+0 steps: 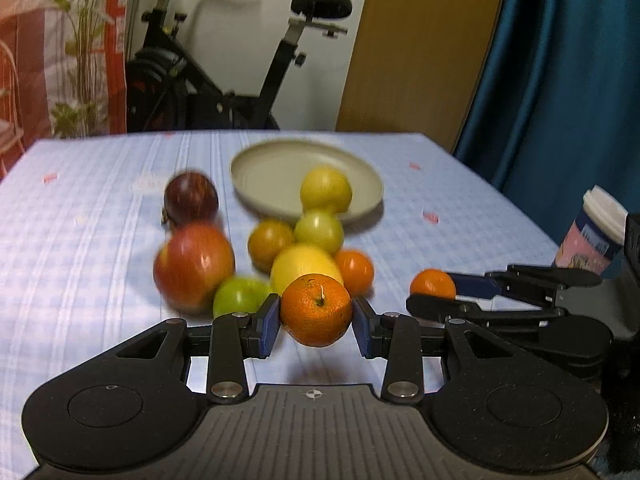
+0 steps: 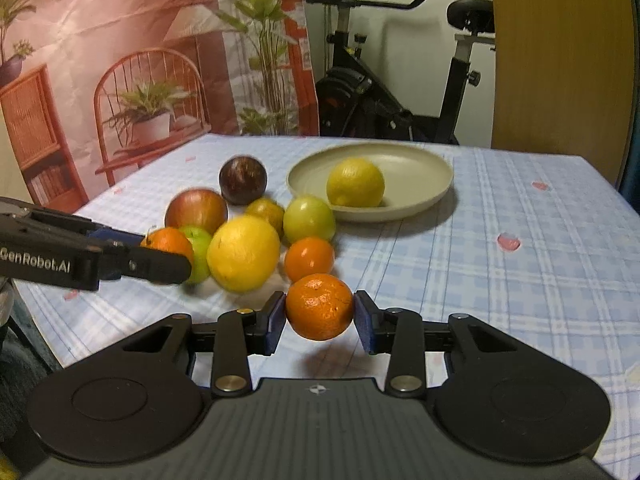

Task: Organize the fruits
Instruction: 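Carry both held tangerines toward the beige plate with both tools, then lower both tangerines onto the plate and open both tools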

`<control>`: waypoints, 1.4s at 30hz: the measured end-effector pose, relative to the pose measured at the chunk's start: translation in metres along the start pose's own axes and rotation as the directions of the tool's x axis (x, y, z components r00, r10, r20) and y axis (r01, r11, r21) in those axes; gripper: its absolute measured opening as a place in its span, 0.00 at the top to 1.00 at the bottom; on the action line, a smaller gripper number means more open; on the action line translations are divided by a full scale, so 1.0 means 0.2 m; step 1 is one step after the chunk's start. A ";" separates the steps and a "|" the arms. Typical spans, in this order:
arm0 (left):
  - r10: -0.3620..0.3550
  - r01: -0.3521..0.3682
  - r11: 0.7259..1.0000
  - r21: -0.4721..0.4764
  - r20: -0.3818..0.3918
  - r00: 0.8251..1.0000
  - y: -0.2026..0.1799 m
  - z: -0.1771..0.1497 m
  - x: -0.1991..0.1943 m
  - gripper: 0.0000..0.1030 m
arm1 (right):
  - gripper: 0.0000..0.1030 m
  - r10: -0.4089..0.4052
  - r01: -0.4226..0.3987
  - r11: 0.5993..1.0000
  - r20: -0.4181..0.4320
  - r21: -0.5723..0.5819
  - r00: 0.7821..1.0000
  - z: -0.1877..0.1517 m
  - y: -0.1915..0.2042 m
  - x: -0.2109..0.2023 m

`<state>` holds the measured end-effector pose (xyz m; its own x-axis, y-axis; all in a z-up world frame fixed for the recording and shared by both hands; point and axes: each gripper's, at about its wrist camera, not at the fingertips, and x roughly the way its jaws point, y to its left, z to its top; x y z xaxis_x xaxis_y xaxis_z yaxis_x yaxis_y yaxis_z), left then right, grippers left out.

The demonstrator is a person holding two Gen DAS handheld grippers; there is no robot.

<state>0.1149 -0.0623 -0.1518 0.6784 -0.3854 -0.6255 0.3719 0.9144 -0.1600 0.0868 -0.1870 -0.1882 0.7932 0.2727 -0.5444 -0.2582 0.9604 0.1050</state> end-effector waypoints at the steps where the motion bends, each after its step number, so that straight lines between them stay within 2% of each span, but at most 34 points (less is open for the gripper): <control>1: 0.002 -0.002 1.000 0.006 0.013 1.000 0.00 0.03 -0.01 0.61 | 0.62 0.001 -0.001 1.000 0.008 0.006 1.000 0.02 -0.01 -0.01; 10: 0.014 -0.016 1.000 0.020 0.101 0.995 0.02 0.31 0.03 0.61 | 0.62 -0.025 0.026 1.000 0.089 -0.008 0.996 0.22 -0.09 0.02; 18: 0.029 -0.029 1.000 -0.002 0.057 0.998 0.06 0.48 0.28 0.61 | 0.62 -0.087 0.086 0.996 0.121 0.017 0.989 0.39 -0.23 0.22; 24: 0.045 -0.045 0.999 -0.018 -0.017 0.999 0.11 0.51 0.48 0.61 | 0.62 -0.113 0.115 0.993 0.099 -0.015 0.989 0.41 -0.28 0.39; 28: 0.059 -0.060 0.998 -0.017 -0.052 0.997 0.15 0.51 0.57 0.61 | 0.62 -0.128 0.128 0.992 0.085 0.011 0.988 0.38 -0.33 0.47; 42: 0.072 -0.072 0.997 0.004 -0.108 0.992 0.16 0.48 0.66 0.61 | 0.62 -0.094 0.087 0.994 0.101 0.070 0.990 0.33 -0.39 0.56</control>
<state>0.2772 -0.0961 -0.1659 0.6308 -0.3028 -0.7144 0.3249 0.9392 -0.1112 0.2330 -0.2277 -0.2028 0.8655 0.1860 -0.4651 -0.1490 0.9821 0.1155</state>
